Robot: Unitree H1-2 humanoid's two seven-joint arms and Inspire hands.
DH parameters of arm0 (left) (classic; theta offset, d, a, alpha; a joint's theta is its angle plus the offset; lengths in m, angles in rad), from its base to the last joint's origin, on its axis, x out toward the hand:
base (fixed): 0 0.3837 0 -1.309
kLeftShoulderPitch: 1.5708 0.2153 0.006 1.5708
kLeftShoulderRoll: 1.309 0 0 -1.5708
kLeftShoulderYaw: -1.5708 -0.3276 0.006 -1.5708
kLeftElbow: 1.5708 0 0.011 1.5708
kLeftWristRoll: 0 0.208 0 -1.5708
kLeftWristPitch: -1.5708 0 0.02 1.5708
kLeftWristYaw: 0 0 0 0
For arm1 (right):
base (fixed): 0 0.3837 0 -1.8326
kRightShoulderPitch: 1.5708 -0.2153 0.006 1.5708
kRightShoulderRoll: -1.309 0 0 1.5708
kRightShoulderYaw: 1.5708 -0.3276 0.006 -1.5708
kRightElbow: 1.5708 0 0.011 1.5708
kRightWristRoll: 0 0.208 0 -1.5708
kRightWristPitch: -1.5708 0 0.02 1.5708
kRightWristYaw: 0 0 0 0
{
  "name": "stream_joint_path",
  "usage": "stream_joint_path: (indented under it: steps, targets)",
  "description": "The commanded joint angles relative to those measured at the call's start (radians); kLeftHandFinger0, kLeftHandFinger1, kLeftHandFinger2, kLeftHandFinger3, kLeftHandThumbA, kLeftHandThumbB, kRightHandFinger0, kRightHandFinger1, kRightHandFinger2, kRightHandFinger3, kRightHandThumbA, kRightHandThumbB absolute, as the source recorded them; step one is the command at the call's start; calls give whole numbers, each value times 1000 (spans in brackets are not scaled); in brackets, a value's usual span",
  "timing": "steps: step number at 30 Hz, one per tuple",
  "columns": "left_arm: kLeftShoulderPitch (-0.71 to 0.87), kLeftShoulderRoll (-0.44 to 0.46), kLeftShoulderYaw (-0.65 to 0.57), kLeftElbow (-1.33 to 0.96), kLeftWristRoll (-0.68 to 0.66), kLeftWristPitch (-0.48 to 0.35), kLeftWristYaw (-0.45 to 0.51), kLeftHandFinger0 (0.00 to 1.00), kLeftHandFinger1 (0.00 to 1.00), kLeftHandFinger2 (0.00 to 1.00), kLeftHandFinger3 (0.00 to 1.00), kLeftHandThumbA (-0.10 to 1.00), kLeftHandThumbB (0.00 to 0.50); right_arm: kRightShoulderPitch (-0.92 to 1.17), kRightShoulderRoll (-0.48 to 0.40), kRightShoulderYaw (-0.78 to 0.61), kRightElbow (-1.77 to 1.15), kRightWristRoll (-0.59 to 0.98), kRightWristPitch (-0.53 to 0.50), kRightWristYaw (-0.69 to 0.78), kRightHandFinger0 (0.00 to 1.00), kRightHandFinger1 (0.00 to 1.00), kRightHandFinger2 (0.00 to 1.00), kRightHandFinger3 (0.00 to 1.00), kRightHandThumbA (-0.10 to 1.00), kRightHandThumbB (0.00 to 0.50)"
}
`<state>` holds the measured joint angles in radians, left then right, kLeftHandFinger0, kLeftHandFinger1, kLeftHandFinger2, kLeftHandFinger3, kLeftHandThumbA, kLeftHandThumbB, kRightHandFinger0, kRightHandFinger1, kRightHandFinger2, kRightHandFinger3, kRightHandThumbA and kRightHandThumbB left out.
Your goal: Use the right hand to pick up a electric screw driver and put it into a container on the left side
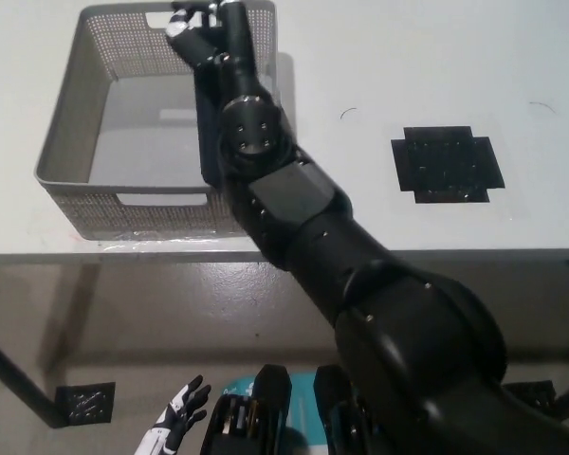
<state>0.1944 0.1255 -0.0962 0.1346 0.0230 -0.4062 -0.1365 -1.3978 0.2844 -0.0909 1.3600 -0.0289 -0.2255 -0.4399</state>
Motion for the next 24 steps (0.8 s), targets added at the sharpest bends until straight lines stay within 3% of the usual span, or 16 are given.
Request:
stream_joint_path:
  steps: [1,3,8,11,13,16,18,20,21,22,24]
  targets:
    - [14,17,-14,-26,-4,-1,-26,1000,1000,1000,1000,1000,273,22,0,22,14,-9,-40,-11,0,142,632,659,-100,117]
    - [27,19,-19,-38,-6,10,-29,1000,1000,1000,1000,1000,270,39,0,36,16,-17,-30,-13,0,108,615,582,-100,119]
    - [26,23,-22,-37,-2,12,-32,1000,1000,1000,1000,1000,290,58,-8,53,20,-22,-26,-26,0,97,614,559,-100,132]
    - [19,26,-22,-35,-1,7,-35,1000,1000,1000,1000,1000,292,58,-21,53,19,-15,-19,-21,0,176,722,710,-100,125]
    - [17,27,-26,-32,-3,4,-40,1000,1000,1000,1000,1000,289,60,-27,49,16,-9,-22,-18,0,206,744,728,-100,126]
    - [15,30,-31,-27,-6,-1,-48,1000,1000,1000,1000,1000,282,50,-41,62,15,-22,-14,-31,0,167,688,715,-100,115]
    - [14,29,-31,-25,-6,1,-49,1000,1000,1000,1000,1000,288,38,-47,56,12,-12,-8,-28,0,163,685,827,-100,115]
    - [13,29,-31,-25,-11,6,-51,1000,1000,1000,1000,1000,288,28,-51,64,9,-21,-8,-42,0,159,617,602,-100,114]
    - [17,27,-32,-27,-8,8,-51,1000,1000,1000,1000,1000,286,29,-54,71,7,-28,-20,-50,0,114,528,461,-100,112]
    - [21,26,-33,-35,-4,12,-50,1000,1000,1000,1000,1000,283,26,-58,71,6,-27,-36,-47,0,67,511,459,-100,103]
    - [25,28,-33,-37,-6,13,-53,1000,1000,1000,1000,1000,283,27,-58,62,2,-14,-65,-42,0,103,572,518,-100,128]
